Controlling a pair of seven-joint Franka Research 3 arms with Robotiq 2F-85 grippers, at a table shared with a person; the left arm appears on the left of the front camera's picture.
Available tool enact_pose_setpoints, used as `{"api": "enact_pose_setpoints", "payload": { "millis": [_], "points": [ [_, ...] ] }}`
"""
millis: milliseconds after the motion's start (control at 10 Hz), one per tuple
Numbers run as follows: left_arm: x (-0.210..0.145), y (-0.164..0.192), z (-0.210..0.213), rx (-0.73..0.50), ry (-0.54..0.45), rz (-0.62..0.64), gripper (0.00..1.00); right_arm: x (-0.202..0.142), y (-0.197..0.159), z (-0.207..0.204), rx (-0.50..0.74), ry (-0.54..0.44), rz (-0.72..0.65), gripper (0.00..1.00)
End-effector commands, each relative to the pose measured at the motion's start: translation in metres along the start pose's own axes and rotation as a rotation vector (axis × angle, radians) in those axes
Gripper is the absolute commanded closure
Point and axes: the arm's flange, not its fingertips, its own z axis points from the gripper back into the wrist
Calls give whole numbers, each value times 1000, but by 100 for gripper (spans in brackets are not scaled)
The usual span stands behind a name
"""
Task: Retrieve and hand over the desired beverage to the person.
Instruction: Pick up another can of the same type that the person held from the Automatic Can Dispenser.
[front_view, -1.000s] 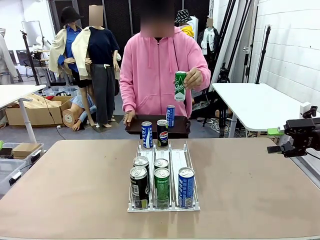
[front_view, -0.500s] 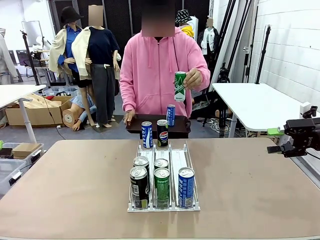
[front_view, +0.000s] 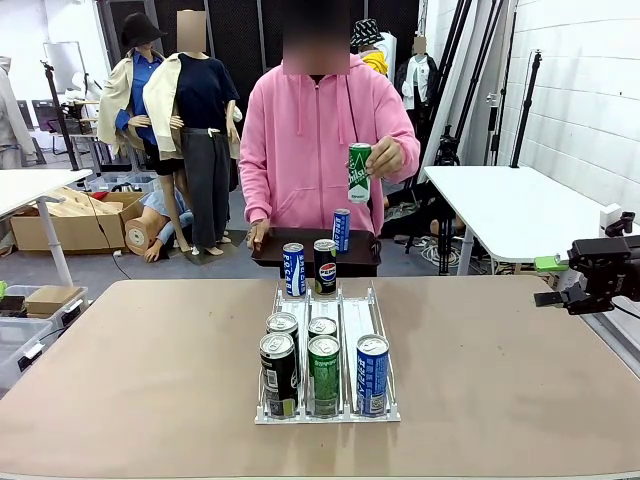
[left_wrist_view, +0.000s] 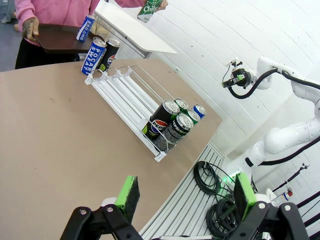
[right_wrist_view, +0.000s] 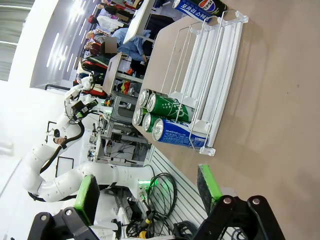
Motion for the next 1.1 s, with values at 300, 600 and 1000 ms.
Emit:
{"api": "enact_pose_setpoints", "payload": {
  "millis": [300,600,1000],
  "points": [
    [1,-1,1,-10,-13,-6,0,0,0,0,6,-1,0,0],
    [1,-1,1,-10,-13,-6,0,0,0,0,6,-1,0,0],
    [1,-1,1,-10,-13,-6,0,0,0,0,6,-1,0,0]
  ]
}}
